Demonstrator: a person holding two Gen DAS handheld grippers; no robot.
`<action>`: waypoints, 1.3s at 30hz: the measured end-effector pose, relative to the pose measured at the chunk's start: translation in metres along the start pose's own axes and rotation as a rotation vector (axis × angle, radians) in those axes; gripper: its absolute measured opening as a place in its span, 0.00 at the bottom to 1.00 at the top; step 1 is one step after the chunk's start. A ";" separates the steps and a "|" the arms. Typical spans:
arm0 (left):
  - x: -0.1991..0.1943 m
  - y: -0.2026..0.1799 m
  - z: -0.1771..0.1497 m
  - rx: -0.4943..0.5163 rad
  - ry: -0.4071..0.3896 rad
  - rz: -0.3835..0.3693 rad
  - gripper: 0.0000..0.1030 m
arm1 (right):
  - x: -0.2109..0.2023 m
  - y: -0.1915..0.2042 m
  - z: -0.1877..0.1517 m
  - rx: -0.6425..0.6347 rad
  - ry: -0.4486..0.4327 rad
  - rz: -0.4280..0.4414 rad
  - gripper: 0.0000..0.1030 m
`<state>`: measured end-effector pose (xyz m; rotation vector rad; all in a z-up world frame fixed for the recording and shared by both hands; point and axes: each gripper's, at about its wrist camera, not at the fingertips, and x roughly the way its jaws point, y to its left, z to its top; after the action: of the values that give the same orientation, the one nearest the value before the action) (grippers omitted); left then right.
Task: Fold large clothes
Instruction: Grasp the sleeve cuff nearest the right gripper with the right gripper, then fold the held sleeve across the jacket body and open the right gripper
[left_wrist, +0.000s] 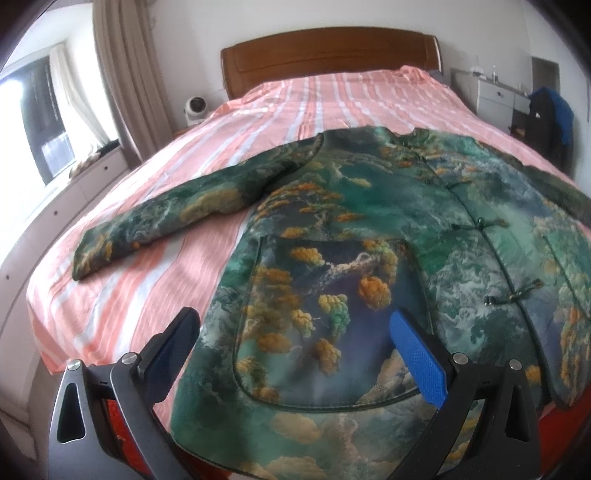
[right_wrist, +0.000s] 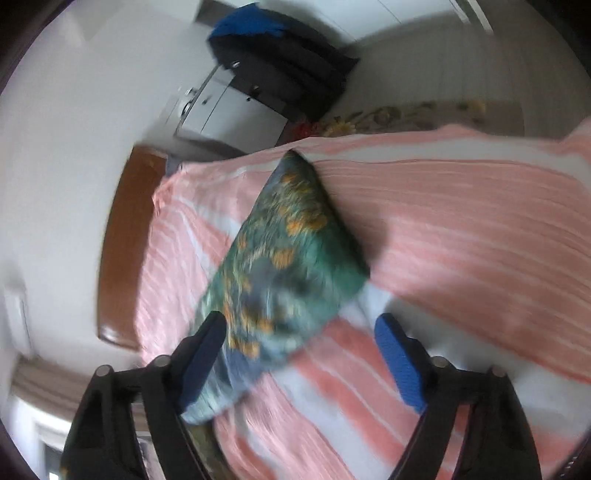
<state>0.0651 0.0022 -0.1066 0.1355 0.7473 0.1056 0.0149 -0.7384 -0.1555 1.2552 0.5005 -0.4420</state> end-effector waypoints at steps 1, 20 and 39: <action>0.001 -0.001 0.000 0.003 0.004 0.002 0.99 | 0.005 0.000 0.005 0.008 -0.022 -0.003 0.72; 0.007 0.018 -0.004 -0.063 -0.018 -0.051 0.99 | 0.038 0.392 -0.219 -0.853 0.138 0.341 0.11; 0.014 0.033 -0.004 -0.109 0.001 -0.075 0.99 | 0.142 0.363 -0.368 -1.013 0.393 0.267 0.74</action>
<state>0.0706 0.0367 -0.1139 0.0031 0.7452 0.0746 0.2961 -0.2962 -0.0397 0.3947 0.7456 0.2937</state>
